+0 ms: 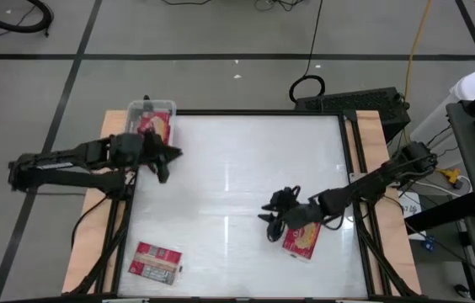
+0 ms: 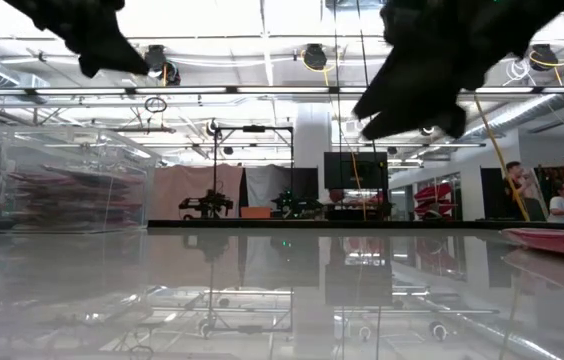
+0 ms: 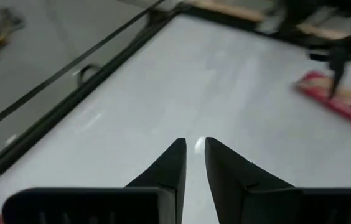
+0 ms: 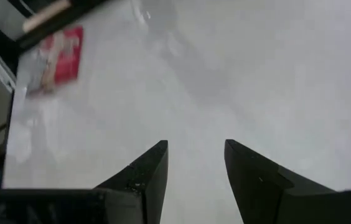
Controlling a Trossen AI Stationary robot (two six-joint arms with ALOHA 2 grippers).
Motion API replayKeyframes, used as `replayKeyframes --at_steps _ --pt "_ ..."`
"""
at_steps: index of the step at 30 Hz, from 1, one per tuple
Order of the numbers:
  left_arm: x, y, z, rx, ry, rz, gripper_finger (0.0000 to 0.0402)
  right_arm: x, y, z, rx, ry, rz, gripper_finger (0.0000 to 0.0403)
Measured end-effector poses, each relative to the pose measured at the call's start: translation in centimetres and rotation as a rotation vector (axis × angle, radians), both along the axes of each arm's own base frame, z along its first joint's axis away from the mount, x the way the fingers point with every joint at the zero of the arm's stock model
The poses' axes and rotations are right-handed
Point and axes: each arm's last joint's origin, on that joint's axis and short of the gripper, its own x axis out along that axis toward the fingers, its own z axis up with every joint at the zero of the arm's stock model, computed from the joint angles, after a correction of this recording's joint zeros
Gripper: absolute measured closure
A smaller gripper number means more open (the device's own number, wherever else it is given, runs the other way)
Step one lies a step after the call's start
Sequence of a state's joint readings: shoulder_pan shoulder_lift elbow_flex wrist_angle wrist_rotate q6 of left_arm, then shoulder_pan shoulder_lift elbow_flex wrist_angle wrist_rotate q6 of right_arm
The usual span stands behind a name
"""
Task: Sort popcorn bags into baskets
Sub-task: Stack the red popcorn pack into the bin
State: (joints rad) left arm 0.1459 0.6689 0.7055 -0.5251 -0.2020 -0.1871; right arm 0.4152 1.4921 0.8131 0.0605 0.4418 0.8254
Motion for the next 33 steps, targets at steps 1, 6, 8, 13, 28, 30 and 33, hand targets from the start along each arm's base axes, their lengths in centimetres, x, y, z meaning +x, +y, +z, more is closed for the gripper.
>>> replayKeyframes --at_steps 1,6,8,13,28,30,33 --pt "0.3 -0.6 -0.1 0.003 -0.017 -0.032 0.0339 -0.1 0.5 0.5 0.015 0.037 -0.008 0.025" --pt "1.7 -3.3 -0.9 0.025 -0.107 -0.151 0.0339 -0.6 2.9 3.2 0.085 0.136 -0.04 0.025" --pt "2.3 -4.2 -1.4 0.028 -0.14 -0.194 0.0339 -0.8 3.5 4.0 0.106 0.162 -0.055 0.025" --pt "3.6 -6.4 -2.8 0.042 -0.194 -0.301 0.0339 -1.4 3.2 4.8 0.158 0.32 -0.074 0.025" --pt "7.5 -9.5 -6.8 0.061 -0.098 -0.351 0.0339 -3.7 -4.4 0.2 0.082 0.856 -0.032 0.0175" --pt "7.8 -9.6 -7.0 0.071 -0.102 -0.355 0.0339 -4.0 -5.0 -0.4 0.086 0.886 0.011 0.0157" --pt "8.1 -9.7 -7.2 0.088 -0.106 -0.362 0.0339 -4.3 -5.5 -1.1 0.073 0.916 0.105 0.0132"
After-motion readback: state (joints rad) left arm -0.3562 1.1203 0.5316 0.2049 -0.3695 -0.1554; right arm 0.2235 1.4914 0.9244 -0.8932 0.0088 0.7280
